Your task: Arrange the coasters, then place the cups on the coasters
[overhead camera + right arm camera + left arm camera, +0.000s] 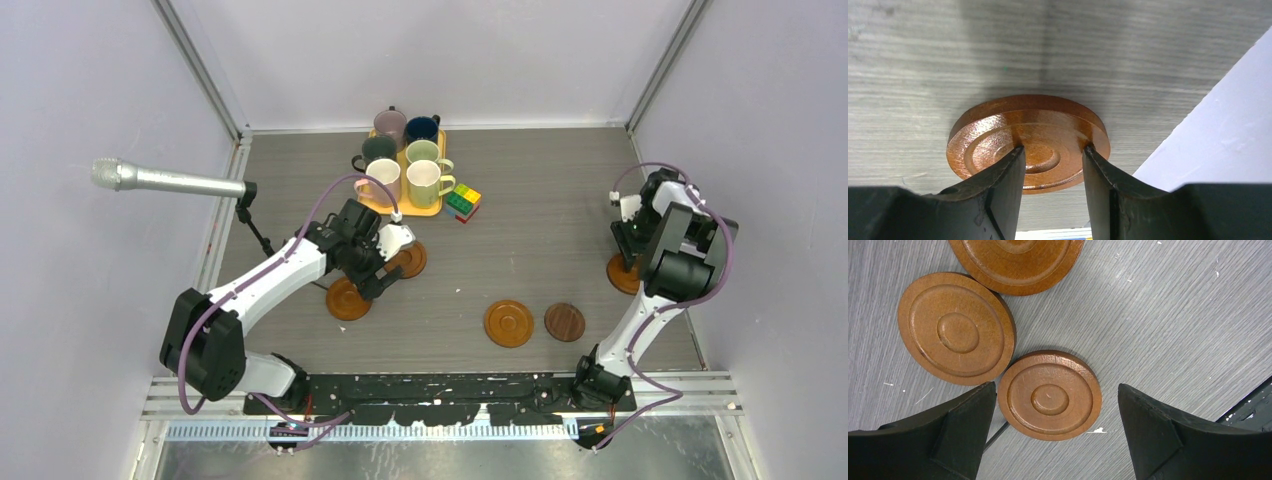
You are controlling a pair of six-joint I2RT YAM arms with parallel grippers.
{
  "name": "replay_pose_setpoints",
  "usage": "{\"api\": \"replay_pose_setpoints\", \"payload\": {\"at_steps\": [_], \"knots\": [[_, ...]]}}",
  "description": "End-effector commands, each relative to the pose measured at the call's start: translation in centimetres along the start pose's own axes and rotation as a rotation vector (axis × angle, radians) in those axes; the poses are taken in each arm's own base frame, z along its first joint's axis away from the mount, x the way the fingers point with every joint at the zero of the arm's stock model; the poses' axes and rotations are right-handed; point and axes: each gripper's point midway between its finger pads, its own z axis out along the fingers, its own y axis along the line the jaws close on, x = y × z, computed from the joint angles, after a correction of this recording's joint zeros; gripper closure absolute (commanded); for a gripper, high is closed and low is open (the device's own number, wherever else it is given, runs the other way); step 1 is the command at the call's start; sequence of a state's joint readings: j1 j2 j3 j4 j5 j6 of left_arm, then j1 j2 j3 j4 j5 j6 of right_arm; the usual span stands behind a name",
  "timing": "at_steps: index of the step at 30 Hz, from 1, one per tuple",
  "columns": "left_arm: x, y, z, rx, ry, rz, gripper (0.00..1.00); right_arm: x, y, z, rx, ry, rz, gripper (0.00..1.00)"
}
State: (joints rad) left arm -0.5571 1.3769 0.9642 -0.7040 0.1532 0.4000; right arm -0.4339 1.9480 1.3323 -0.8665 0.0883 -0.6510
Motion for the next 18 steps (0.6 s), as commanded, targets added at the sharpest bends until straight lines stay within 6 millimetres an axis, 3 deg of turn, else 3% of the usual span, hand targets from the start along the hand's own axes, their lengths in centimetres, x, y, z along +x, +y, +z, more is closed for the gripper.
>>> {"api": "replay_pose_setpoints", "payload": {"at_steps": [1,18], "knots": [[-0.8,0.5,0.0,-0.026,-0.032,0.013,0.06,-7.0,0.0,3.6,-0.009,-0.197,0.028,0.49],[-0.7,1.0,0.4,-0.048,-0.012,0.012,0.05,-20.9,-0.8,4.0,-0.038,-0.38,0.117,0.49]]}}
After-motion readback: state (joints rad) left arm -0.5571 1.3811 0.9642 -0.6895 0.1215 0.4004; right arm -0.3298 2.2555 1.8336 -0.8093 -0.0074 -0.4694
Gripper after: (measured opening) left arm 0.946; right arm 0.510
